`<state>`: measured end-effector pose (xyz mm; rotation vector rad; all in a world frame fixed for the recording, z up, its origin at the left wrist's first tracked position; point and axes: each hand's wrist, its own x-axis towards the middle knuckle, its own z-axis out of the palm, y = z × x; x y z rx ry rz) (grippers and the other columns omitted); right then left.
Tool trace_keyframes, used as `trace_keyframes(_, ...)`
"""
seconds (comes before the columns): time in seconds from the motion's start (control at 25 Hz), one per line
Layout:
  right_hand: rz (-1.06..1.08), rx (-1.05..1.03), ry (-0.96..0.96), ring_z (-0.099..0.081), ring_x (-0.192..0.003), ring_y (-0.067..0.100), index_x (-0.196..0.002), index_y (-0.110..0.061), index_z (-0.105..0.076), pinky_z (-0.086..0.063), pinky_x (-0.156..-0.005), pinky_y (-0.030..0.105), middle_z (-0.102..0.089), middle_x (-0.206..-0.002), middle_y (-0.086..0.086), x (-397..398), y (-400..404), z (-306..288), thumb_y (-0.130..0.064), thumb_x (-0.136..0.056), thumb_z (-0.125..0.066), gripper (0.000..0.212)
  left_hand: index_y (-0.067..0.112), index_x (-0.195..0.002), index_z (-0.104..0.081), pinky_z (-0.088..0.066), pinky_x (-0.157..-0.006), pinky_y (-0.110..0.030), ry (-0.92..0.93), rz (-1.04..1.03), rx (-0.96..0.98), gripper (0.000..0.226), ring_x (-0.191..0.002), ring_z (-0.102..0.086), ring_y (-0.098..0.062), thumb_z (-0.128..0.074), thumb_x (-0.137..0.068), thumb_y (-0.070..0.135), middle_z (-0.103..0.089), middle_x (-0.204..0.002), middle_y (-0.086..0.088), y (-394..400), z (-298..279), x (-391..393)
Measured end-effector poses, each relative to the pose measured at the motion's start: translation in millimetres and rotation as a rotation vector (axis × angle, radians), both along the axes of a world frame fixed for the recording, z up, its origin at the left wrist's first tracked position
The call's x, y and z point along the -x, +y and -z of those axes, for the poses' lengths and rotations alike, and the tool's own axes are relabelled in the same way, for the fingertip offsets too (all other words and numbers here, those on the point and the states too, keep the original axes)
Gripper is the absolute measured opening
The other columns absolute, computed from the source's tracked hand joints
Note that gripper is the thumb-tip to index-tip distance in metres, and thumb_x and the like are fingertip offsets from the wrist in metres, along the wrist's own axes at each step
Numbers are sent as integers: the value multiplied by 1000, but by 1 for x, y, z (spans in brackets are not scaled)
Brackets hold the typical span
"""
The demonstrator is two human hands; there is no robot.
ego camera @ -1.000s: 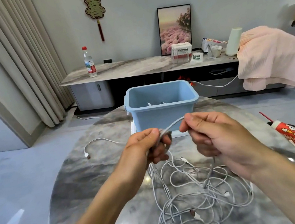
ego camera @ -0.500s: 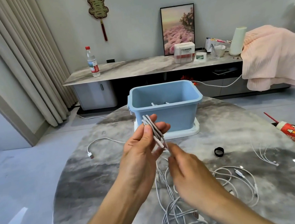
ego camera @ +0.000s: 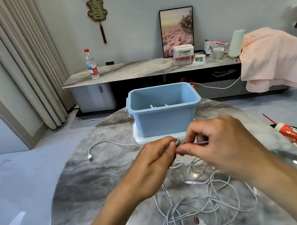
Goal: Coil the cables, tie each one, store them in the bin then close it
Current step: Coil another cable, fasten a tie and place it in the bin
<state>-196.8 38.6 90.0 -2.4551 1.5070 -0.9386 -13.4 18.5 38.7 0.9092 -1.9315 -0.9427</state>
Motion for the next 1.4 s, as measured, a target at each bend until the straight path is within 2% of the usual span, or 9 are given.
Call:
trace_keyframes(0.16,-165,-47,-380,-31,-45,3,-58,-15,-56,-26,-46,22,-40,-45,-8,21,-27,24,-68,-75,-67,57,9,-72,-59,-33,-53,-18,446,184,-497,31,-50,-33,-10,-43,-94,24,-40,-54,4,10,-15,0)
trace_keyframes(0.32,-160,-235,-636,-36,-50,1,-65,-20,-56,-29,-50,20,-42,-52,-10,5,-30,62,-68,-88,-51,53,9,-77,-62,-21,-93,-42,900,282,-624,33,-49,-39,-10,-41,-98,24,-40,-57,2,10,-18,-3)
trace_keyframes(0.48,-198,-405,-425,-40,-54,5,-75,-21,-54,-34,-55,26,-45,-57,-10,-14,-26,87,-42,-97,-58,31,11,-79,-58,-11,-97,-41,1152,264,-683,31,-50,-42,-7,-44,-99,30,-42,-59,4,0,-20,-15)
trace_keyframes(0.64,-200,-538,-478,-61,-70,10,-84,-18,-63,-50,-70,28,-63,-71,-5,-4,-30,83,-14,-92,-67,10,13,-76,-56,-30,-113,-37,1218,159,-602,34,-46,-37,-5,-41,-100,32,-37,-56,7,-1,-35,-31)
trace_keyframes(0.76,-164,-518,-330,-53,-118,-8,-120,-39,-54,-39,-103,14,-62,-120,-22,-5,-25,98,15,-79,-47,67,16,-75,-57,-35,-114,-46,1323,218,-558,36,-45,-37,-5,-39,-101,32,-37,-55,9,-1,-44,-34)
trace_keyframes(0.88,-143,-653,-441,-38,-132,-15,-133,-56,-40,-29,-113,18,-46,-138,-33,-4,-30,102,16,-83,-36,88,14,-78,-56,-27,-119,-40,1374,246,-520,39,-47,-39,-5,-34,-106,30,-40,-55,7,-7,-47,-52)
trace_keyframes(1.04,-228,-784,-922,-48,-135,10,-133,-32,-60,-29,-116,45,-60,-138,-9,7,-33,90,4,-85,-49,61,14,-78,-53,-27,-119,-37,1407,115,-450,39,-47,-40,-5,-33,-107,31,-39,-55,8,-15,-53,-73)
trace_keyframes(1.16,-346,-875,-1340,-60,-121,31,-139,-26,-52,-47,-98,54,-61,-137,2,12,-31,72,-26,-97,-40,44,15,-75,-54,-34,-116,-42,1447,57,-467,38,-47,-40,-5,-36,-105,32,-38,-55,9,-21,-48,-80)
trace_keyframes(1.4,278,-917,-1595,-67,-82,29,-98,-13,-67,-46,-75,40,-76,-93,12,21,-45,80,-58,-102,-18,67,11,-72,-55,-38,-111,-45,1582,27,-474,40,-45,-40,-5,-37,-104,28,-38,-53,7,-33,-46,-83)
